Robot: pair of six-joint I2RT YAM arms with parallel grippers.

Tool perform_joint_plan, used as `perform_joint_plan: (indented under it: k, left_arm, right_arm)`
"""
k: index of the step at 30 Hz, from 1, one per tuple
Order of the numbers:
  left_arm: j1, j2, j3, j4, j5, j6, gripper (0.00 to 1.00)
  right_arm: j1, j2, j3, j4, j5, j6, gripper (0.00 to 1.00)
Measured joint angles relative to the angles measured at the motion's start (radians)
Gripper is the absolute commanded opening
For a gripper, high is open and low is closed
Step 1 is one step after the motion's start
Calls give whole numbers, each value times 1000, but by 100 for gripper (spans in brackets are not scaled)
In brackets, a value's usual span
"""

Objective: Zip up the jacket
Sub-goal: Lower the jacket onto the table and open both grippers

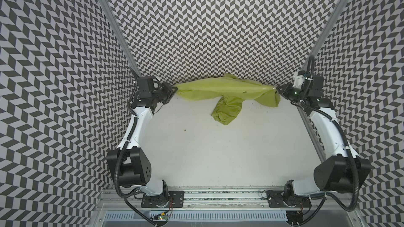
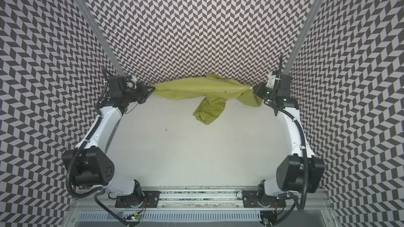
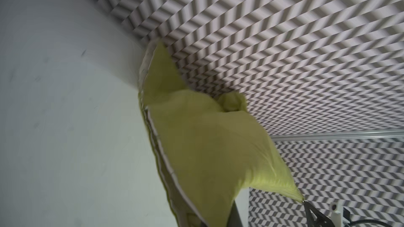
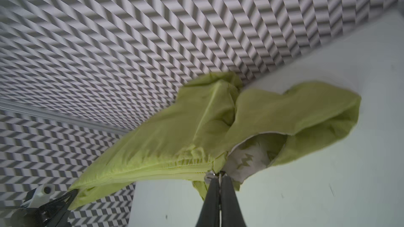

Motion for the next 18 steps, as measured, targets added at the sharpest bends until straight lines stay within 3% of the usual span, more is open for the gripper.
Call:
perform_joint_plan:
  k: [7,12,18]
  left_arm:
    - [6,-58,-340,-25,-17,63,0]
    - [37,-135,-476,-21,-24,102,0]
    - [54,-59,-567,-37,-40,138,0]
  right_arm:
    - [0,-54,-289,-117,55,-59,0]
    - [0,-51,-369,-179,71,-98,0]
    - [0,14,-461,-227,83,-108,0]
